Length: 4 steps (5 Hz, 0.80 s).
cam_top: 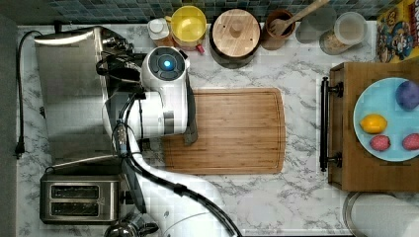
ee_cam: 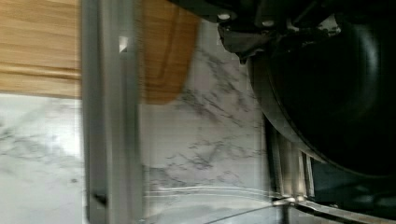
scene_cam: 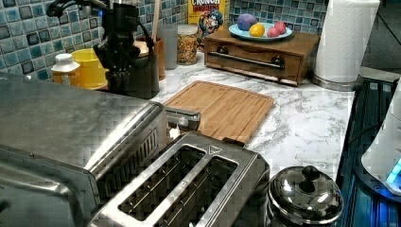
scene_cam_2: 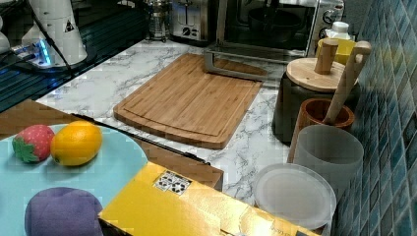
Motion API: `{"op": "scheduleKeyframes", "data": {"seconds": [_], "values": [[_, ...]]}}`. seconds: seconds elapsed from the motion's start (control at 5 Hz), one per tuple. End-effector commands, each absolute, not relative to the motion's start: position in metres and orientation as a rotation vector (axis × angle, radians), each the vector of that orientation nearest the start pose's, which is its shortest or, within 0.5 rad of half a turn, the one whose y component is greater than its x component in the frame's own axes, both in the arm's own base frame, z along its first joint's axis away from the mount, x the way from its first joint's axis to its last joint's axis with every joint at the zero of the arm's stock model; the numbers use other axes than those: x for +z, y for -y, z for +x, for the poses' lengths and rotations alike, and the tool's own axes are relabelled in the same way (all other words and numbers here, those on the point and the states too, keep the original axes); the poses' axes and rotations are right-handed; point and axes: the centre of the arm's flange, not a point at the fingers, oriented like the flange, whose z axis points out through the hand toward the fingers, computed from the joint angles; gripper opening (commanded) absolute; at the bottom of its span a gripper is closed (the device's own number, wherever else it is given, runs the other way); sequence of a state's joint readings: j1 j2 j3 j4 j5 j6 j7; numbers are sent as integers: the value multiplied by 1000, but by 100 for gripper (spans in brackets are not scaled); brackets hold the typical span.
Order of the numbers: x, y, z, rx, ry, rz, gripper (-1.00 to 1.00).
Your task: Put the bowl in the oven.
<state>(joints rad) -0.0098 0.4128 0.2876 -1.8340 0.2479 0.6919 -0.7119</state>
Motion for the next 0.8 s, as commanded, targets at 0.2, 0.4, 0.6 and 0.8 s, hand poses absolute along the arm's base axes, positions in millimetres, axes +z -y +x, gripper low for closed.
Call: {"op": "scheduleKeyframes", "data": {"seconds": [0.2, 0.4, 0.6, 0.8], "values": [[351, -211, 650, -134, 108, -2678, -100], [355, -222, 652, -104, 118, -2618, -100], [357, -232, 648, -124, 116, -2605, -100], [349, -241, 644, -101, 146, -2619, -100]]}}
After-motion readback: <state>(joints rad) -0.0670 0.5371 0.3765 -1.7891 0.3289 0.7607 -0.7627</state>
